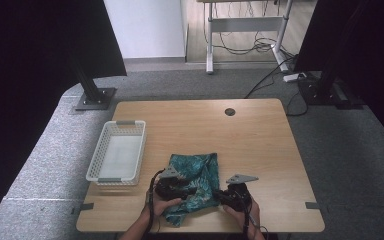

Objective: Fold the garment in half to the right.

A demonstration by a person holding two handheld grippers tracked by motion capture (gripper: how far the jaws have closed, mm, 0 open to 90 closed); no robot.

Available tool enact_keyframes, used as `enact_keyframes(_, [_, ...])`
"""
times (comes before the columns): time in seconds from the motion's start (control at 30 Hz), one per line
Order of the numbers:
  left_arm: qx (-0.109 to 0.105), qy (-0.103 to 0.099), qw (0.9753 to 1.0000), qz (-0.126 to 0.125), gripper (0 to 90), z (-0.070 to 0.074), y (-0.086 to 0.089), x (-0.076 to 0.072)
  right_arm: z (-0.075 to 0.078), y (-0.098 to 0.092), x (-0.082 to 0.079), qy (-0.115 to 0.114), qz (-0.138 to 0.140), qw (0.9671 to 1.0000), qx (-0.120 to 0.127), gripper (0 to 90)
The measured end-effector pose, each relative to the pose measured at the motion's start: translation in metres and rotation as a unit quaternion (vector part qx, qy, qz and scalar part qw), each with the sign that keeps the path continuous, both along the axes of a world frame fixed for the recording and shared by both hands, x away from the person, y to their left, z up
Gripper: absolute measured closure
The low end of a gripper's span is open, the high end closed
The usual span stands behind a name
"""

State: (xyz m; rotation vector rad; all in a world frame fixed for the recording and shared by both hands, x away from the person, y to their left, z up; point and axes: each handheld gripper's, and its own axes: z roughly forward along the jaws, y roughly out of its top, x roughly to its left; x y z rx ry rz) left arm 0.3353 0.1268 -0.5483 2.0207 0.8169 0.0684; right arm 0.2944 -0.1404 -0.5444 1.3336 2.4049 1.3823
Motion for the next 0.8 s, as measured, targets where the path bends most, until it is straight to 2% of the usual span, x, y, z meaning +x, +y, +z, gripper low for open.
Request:
enact_keyframes(0.23, [0.005,-0.008,0.9999,-0.003,44.0,0.002,0.006,-0.011,-0.008,-0.003,-0.001,0.007,0.006,0.9999,-0.004,83.9])
enact_keyframes(0.5, [0.0,-0.018,0.9998,0.004,41.9,0.008,0.024,-0.028,-0.01,-0.007,-0.002,0.009,0.011,0.9999,-0.006,83.1])
enact_keyframes(0.8, [0.023,-0.034,0.9991,0.013,38.8,0.007,0.033,-0.048,-0.012,-0.009,-0.004,0.007,0.016,0.9998,-0.008,81.6])
